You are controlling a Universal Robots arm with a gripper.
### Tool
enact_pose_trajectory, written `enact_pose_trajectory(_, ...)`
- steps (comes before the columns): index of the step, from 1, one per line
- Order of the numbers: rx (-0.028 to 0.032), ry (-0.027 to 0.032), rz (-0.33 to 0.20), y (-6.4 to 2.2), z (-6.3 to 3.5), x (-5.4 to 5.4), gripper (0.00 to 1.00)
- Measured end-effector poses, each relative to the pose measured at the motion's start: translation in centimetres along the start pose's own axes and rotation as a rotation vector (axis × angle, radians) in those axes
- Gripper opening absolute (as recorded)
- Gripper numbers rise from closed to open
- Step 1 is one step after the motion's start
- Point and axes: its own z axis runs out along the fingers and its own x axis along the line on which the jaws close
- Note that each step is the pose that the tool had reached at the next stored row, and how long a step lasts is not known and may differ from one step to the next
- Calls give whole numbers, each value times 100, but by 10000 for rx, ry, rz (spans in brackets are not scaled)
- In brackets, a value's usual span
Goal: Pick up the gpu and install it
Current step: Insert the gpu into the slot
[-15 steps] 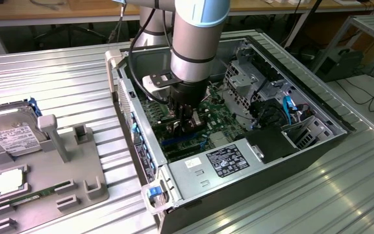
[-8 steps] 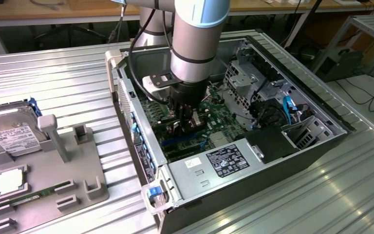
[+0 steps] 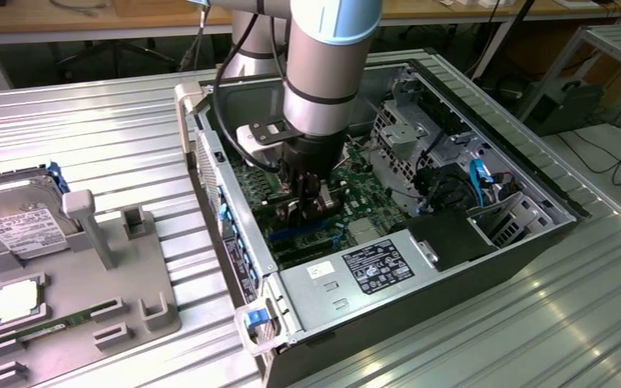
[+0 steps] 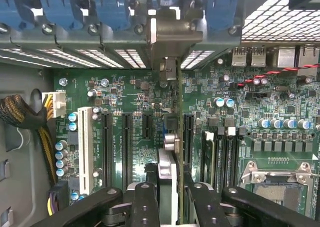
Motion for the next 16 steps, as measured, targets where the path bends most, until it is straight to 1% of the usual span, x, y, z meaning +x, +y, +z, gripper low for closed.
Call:
enact_pose_trajectory(3,0,0,2,-1,-30,1,28)
enact_pose_trajectory(16,-3,3,80,0,-31,10,28)
